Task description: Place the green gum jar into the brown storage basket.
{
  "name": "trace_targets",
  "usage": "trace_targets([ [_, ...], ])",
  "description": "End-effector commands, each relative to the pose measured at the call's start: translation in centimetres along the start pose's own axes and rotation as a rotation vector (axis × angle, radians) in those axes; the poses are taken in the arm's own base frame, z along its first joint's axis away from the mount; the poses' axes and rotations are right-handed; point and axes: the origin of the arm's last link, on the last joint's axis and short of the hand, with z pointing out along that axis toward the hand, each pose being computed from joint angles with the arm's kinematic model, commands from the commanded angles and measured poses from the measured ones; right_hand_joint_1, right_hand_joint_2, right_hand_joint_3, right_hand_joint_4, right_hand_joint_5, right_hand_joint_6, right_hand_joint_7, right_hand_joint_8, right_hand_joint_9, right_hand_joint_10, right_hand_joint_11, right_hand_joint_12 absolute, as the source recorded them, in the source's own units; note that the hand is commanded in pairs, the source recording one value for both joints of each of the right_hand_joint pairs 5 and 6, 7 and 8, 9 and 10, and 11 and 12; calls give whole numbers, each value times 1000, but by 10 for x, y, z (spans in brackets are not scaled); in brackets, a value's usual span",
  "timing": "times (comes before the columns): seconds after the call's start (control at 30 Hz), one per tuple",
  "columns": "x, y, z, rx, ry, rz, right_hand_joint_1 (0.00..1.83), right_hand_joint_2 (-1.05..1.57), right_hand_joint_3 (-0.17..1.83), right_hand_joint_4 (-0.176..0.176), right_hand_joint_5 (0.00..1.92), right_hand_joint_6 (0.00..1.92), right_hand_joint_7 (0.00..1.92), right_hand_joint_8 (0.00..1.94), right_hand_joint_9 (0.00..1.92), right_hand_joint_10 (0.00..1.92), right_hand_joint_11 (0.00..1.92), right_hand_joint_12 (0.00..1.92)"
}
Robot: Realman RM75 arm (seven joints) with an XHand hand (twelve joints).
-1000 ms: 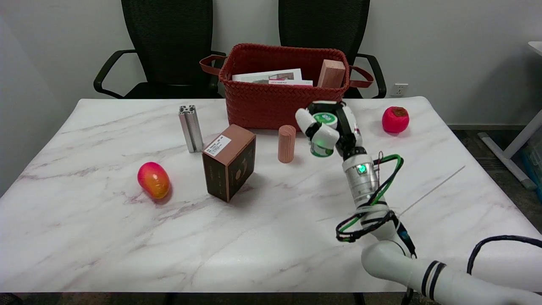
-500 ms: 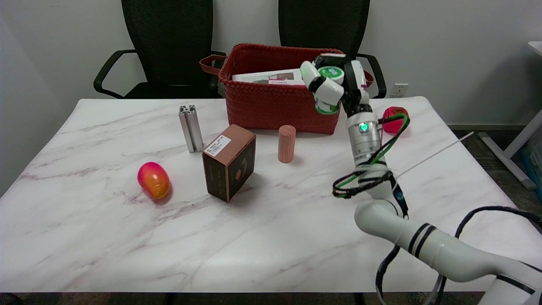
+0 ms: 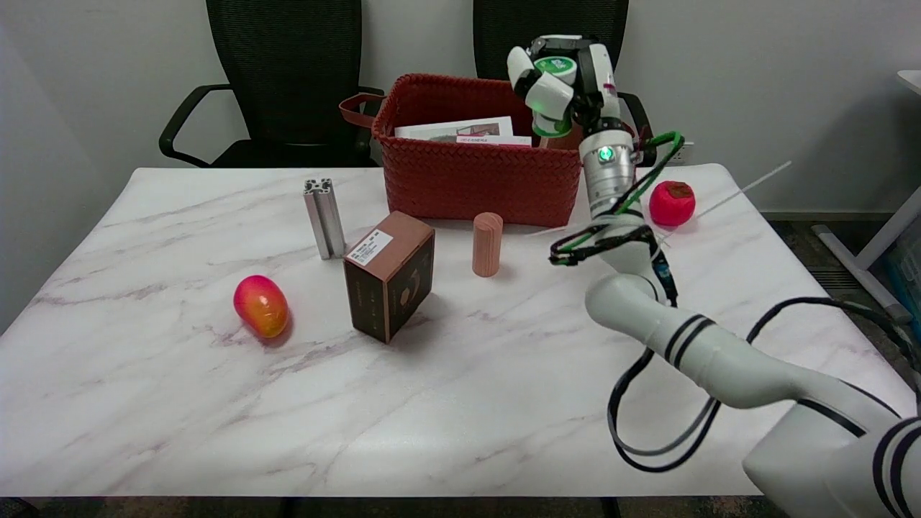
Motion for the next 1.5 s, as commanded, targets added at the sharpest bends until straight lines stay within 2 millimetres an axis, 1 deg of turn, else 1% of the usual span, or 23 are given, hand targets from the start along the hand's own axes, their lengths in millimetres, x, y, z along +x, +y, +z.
trace_targets([
  [0.03,-22,14,72,-104,13,-122,994,1019,1106,0,1659,1659,1713,1713,1638,1638,1692,1692],
  [0.17,-21,21,79,-148,5,-146,1005,939,1180,0,1635,1635,1692,1692,1613,1613,1647,1647],
  [0.33,-13,33,86,-219,-5,-243,1008,875,1238,0,1605,1605,1663,1663,1581,1581,1606,1606],
  [0.63,7,60,79,-326,-5,-324,992,889,1196,0,1608,1608,1654,1654,1569,1569,1584,1584],
  [0.77,17,72,74,-374,-16,-353,1000,858,1218,0,1592,1592,1636,1636,1544,1544,1513,1513],
  [0.87,25,77,72,-388,-12,-386,997,835,1224,0,1571,1571,1616,1616,1529,1529,1476,1476],
  [1.07,29,83,65,-412,-5,-394,977,884,1113,0,1561,1561,1609,1609,1524,1524,1466,1466],
  [1.27,28,85,63,-416,-9,-396,975,883,1083,0,1560,1560,1603,1603,1520,1520,1459,1459],
  [1.4,23,82,63,-402,-18,-392,976,884,1079,0,1554,1554,1600,1600,1516,1516,1453,1453],
  [1.43,22,81,63,-397,-21,-388,975,874,1081,0,1537,1537,1598,1598,1513,1513,1452,1452],
  [1.5,20,79,64,-389,-22,-383,967,692,952,0,1370,1370,1549,1549,1434,1434,1358,1358],
])
